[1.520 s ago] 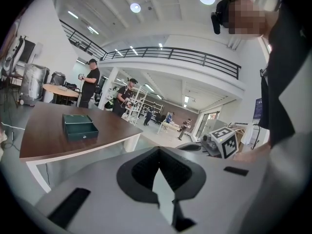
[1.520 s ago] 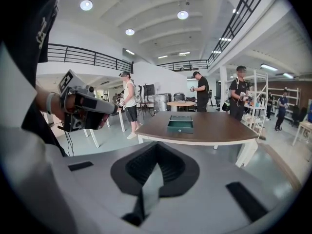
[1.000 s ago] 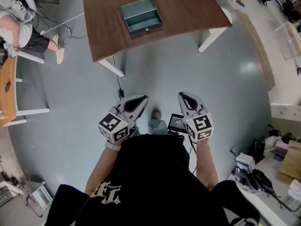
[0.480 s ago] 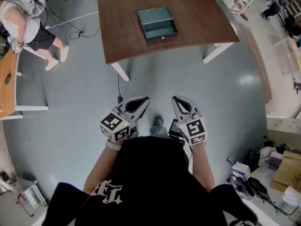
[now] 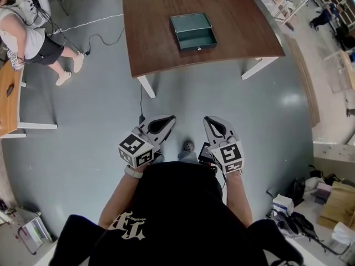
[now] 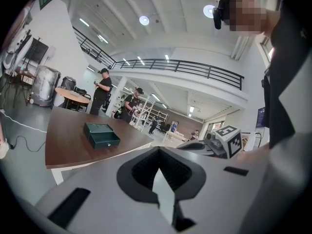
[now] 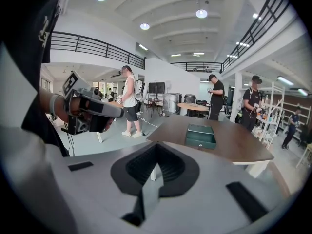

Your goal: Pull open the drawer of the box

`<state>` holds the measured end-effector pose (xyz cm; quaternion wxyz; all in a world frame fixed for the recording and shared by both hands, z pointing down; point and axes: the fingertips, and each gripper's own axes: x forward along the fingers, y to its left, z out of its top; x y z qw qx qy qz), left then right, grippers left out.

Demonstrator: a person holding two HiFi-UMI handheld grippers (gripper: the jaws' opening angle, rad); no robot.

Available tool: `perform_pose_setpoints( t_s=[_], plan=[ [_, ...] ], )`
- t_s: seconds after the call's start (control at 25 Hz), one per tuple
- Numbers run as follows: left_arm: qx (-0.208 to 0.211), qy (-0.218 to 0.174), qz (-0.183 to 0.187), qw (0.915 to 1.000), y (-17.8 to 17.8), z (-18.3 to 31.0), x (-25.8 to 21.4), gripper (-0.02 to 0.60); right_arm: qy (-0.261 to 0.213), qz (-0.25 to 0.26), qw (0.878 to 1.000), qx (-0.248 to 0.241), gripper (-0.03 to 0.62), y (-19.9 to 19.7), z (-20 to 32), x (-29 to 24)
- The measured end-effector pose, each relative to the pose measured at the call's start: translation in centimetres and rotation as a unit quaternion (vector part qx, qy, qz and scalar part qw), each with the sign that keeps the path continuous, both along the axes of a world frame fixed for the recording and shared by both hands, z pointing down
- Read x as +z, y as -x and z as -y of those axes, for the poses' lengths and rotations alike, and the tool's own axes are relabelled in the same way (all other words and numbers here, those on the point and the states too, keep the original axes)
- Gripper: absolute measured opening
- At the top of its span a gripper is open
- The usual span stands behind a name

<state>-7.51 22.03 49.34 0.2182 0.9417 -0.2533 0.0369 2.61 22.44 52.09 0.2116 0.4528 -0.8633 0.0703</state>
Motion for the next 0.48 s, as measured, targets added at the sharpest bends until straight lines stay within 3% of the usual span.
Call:
perform_pose_setpoints(
  t_s=[0.48],
  plan=[
    [-0.001,0.001,0.004,1.0000,-0.39,-0.46,0.12,0.006,0.009,0.007,1.000,0.008,-0.012,-0.57,0.17,0.25]
  ],
)
